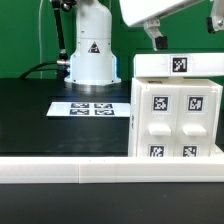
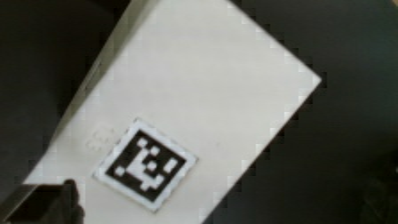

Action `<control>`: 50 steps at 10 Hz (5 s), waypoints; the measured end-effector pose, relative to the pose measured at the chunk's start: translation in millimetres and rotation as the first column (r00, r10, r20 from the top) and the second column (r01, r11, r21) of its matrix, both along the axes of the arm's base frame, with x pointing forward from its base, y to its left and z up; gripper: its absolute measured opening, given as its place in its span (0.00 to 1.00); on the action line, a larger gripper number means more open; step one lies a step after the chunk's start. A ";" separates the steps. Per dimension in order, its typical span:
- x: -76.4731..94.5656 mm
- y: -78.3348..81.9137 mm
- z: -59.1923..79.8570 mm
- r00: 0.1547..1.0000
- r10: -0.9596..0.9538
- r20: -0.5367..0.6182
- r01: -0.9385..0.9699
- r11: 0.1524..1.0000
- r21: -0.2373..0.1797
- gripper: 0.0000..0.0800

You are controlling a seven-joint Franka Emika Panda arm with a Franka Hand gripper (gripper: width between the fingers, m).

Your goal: Assemble cabinet

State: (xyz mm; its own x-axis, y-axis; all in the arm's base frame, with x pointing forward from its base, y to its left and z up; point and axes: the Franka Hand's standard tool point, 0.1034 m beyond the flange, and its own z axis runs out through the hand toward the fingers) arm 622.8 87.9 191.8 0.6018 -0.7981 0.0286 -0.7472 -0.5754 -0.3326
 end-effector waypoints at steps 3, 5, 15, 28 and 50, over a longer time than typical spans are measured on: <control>-0.4 1.0 -0.5 0.979 0.201 0.029 -0.199 0.978 -0.066 1.00; -1.7 2.5 -1.6 0.894 0.447 0.025 -0.437 0.883 -0.170 1.00; -7.2 0.2 -8.2 0.203 0.967 -0.151 -0.917 0.134 -0.376 1.00; -10.1 -2.7 -28.9 -0.478 0.792 -0.379 -0.748 -0.593 -0.297 1.00; -11.2 -1.7 -31.2 0.683 0.711 -0.166 -0.720 0.619 -0.313 0.69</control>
Offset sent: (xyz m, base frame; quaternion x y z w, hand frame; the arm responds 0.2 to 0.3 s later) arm -0.0010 0.0105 -0.0052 -0.0416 0.0052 -0.3410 0.9391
